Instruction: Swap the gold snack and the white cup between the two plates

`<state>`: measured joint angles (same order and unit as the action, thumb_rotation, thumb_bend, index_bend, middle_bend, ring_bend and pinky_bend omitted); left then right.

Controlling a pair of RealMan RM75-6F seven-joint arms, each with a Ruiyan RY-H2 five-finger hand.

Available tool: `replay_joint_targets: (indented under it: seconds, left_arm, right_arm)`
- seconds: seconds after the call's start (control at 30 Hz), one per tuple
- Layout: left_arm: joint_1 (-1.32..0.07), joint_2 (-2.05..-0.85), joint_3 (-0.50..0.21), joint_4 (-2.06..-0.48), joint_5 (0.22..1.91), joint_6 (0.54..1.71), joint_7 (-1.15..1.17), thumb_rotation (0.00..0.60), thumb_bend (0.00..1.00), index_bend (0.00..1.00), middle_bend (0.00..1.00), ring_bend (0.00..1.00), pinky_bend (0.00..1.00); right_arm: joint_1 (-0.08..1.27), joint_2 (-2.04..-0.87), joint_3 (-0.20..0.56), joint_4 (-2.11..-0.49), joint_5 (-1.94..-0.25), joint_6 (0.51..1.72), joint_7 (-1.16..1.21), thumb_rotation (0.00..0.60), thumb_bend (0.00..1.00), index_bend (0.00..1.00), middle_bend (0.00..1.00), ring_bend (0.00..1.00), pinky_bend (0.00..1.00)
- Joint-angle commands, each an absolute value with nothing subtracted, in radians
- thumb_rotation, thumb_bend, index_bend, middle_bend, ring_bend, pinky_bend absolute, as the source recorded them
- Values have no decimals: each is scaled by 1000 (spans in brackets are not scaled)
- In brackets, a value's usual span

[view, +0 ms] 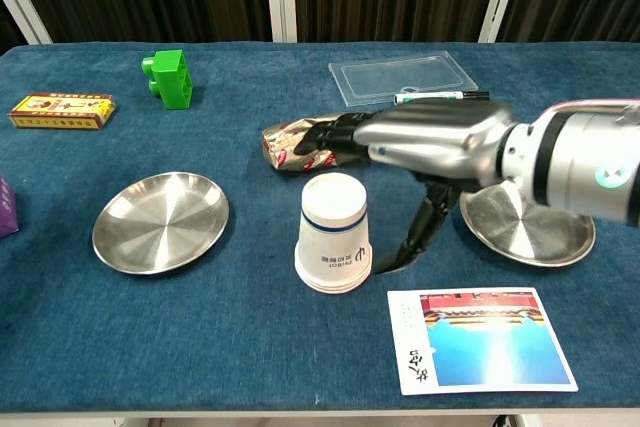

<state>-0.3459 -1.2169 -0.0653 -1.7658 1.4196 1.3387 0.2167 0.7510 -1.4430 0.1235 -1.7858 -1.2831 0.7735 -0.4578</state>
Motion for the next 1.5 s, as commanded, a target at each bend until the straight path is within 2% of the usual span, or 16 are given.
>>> replay_joint_targets:
  seconds: [0.03, 0.23, 0.37, 0.53, 0.7, 0.77, 0.87, 0.97, 1.13, 1.2, 1.37, 1.5]
  left_arm:
    - [-343, -1213, -68, -1766, 1419, 1341, 210, 600, 21, 102, 150, 158, 413]
    - [-339, -1204, -76, -1758, 1417, 1339, 185, 600, 21, 102, 150, 158, 414]
    - [-342, -1201, -85, -1748, 1405, 1327, 166, 600, 21, 102, 150, 158, 414]
    - [-348, -1200, -92, -1736, 1394, 1311, 153, 600, 21, 102, 150, 157, 413]
    - [-348, -1196, -96, -1730, 1385, 1303, 148, 600, 20, 102, 150, 157, 413]
    - [-348, -1194, -95, -1729, 1383, 1299, 146, 600, 21, 102, 150, 158, 413]
    - [-346, -1190, -93, -1729, 1383, 1297, 145, 600, 21, 102, 150, 158, 413]
    - [-344, -1188, -92, -1729, 1386, 1298, 140, 600, 21, 102, 150, 158, 413]
    - [-343, -1187, -93, -1730, 1388, 1298, 141, 600, 21, 102, 150, 158, 413]
    - [-343, -1188, -94, -1731, 1386, 1297, 143, 600, 21, 102, 150, 158, 413]
    - [-340, -1186, -96, -1737, 1386, 1302, 149, 600, 21, 102, 150, 158, 413]
    - [-334, -1180, -96, -1745, 1391, 1312, 147, 600, 21, 102, 150, 158, 413]
  right_arm:
    - [735, -1370, 143, -1833, -1305, 821, -391, 400, 158, 0, 0, 0, 10]
    - [780, -1333, 243, -1785, -1203, 834, -356, 408, 158, 0, 0, 0, 0]
    - [893, -1414, 302, -1645, -1030, 783, -432, 408, 158, 0, 0, 0, 0]
    - [1032, -1569, 294, -1439, -845, 740, -556, 410, 168, 0, 0, 0, 0]
    - [1115, -1700, 258, -1281, -735, 714, -618, 409, 242, 2, 12, 4, 16]
    - [1131, -1730, 242, -1240, -715, 706, -630, 408, 278, 46, 76, 38, 48]
    - [1146, -1763, 220, -1187, -688, 690, -638, 407, 310, 189, 191, 146, 101]
    - [1151, -1777, 205, -1158, -681, 678, -633, 417, 346, 363, 313, 298, 221]
    - [1150, -1792, 188, -1122, -705, 681, -616, 596, 398, 689, 574, 584, 644]
    - [1148, -1795, 185, -1113, -725, 693, -607, 600, 409, 772, 641, 656, 733]
    - [1122, -1776, 199, -1138, -816, 766, -550, 600, 419, 827, 686, 700, 780]
    - [1068, -1697, 200, -1238, -929, 865, -488, 600, 418, 834, 692, 706, 789]
